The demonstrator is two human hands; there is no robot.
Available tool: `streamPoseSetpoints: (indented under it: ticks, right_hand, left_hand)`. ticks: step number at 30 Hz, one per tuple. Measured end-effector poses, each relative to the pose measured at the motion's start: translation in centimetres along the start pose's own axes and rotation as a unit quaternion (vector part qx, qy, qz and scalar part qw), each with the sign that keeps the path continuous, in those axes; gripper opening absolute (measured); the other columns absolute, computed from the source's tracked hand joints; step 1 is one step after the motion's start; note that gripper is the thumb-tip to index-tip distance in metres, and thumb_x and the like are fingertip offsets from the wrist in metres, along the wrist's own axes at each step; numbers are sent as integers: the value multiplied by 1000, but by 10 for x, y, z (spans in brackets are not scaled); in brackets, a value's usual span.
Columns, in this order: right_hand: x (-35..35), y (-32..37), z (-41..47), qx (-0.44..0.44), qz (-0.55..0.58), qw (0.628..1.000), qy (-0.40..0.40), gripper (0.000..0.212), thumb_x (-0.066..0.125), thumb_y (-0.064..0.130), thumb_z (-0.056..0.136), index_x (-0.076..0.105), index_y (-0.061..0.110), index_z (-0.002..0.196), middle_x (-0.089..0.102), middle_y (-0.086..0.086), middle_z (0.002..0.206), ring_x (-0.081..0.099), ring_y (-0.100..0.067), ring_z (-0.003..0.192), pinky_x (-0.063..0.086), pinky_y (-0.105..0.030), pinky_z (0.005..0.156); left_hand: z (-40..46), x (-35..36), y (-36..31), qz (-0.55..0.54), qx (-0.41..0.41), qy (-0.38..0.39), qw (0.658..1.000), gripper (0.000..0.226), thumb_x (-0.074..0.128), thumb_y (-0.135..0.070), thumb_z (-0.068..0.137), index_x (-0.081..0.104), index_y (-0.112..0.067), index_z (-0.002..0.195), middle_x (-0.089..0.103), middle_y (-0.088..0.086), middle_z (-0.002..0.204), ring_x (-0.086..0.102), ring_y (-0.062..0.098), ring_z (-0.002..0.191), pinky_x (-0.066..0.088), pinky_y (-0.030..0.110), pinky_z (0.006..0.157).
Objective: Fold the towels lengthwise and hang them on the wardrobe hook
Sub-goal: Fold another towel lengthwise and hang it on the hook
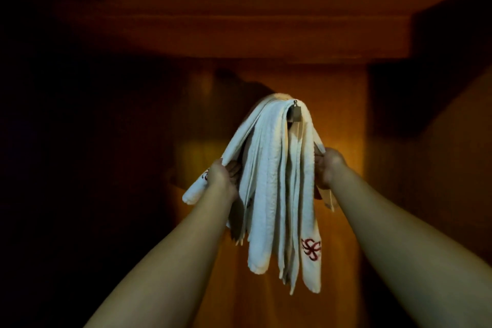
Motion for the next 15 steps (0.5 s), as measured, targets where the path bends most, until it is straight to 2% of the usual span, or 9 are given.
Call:
streamPoseSetpoints:
  ticks: [2, 3, 5, 7, 9, 11, 13, 15]
  right_hand:
    - [4, -12, -9, 20, -27, 999, -3, 36, 43, 37, 100, 65, 9, 94, 68, -11, 73, 67, -28, 71, 56, -37, 67]
    - [9, -16, -16, 30, -23, 999, 7, 37, 42, 37, 101, 64, 8, 95, 67, -14, 80, 65, -32, 77, 54, -42, 70]
    - [17, -22, -23, 32, 11, 999, 17, 34, 36, 29, 105, 58, 8, 90, 62, -13, 86, 59, -29, 78, 49, -42, 69]
    - [24, -24, -28, 18, 13, 999, 28, 29, 35, 25, 105, 56, 12, 90, 60, -9, 93, 59, -24, 81, 50, -36, 74]
    - [15, -32, -30, 44, -14, 999, 14, 38, 41, 38, 100, 64, 8, 103, 69, -14, 102, 65, -32, 95, 52, -44, 91]
    - [-8, -49, -21, 84, -66, 994, -21, 49, 45, 47, 92, 65, 7, 112, 71, -19, 105, 66, -39, 101, 46, -53, 101]
    - [-34, -66, -19, 113, -110, 986, -51, 48, 46, 47, 88, 63, 9, 110, 69, -18, 104, 64, -37, 100, 43, -52, 102]
    - [-49, -86, -18, 147, -140, 978, -47, 49, 50, 45, 83, 65, 10, 112, 69, -17, 105, 64, -36, 98, 46, -49, 95]
  left_hand:
    - [-7, -2, 17, -8, -17, -10, 1000, 45, 40, -37, 103, 61, -3, 125, 67, 19, 111, 62, 29, 86, 50, 42, 84]
    - [-12, 0, 27, -13, -27, -11, 1000, 43, 41, -37, 103, 62, -5, 122, 68, 20, 107, 64, 32, 90, 52, 46, 90]
    - [-18, 6, 40, -18, -35, -12, 999, 42, 42, -37, 103, 62, -5, 121, 68, 21, 110, 65, 36, 98, 52, 51, 95]
    - [-27, 9, 45, -6, -38, -24, 999, 41, 43, -38, 102, 63, -6, 118, 68, 21, 112, 66, 36, 100, 53, 50, 93]
    - [-28, 5, 47, 18, -41, -36, 998, 43, 47, -42, 99, 63, -6, 116, 69, 20, 111, 66, 36, 99, 54, 51, 91]
    - [-29, -11, 50, 47, -59, -72, 995, 47, 50, -45, 96, 62, -6, 119, 70, 20, 107, 66, 36, 97, 54, 51, 89]
    - [-31, -29, 57, 71, -81, -100, 989, 50, 48, -47, 97, 61, -5, 120, 69, 19, 96, 66, 35, 90, 56, 48, 77]
    - [-45, -44, 66, 100, -108, -119, 982, 46, 49, -45, 99, 62, -3, 113, 66, 19, 85, 64, 33, 79, 50, 45, 59]
Point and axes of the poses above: each hand's wrist, its own z-axis towards the middle knuckle, its own x-axis out of the palm, y = z × x, the point moved 8 cm from there along z, towards the middle knuckle
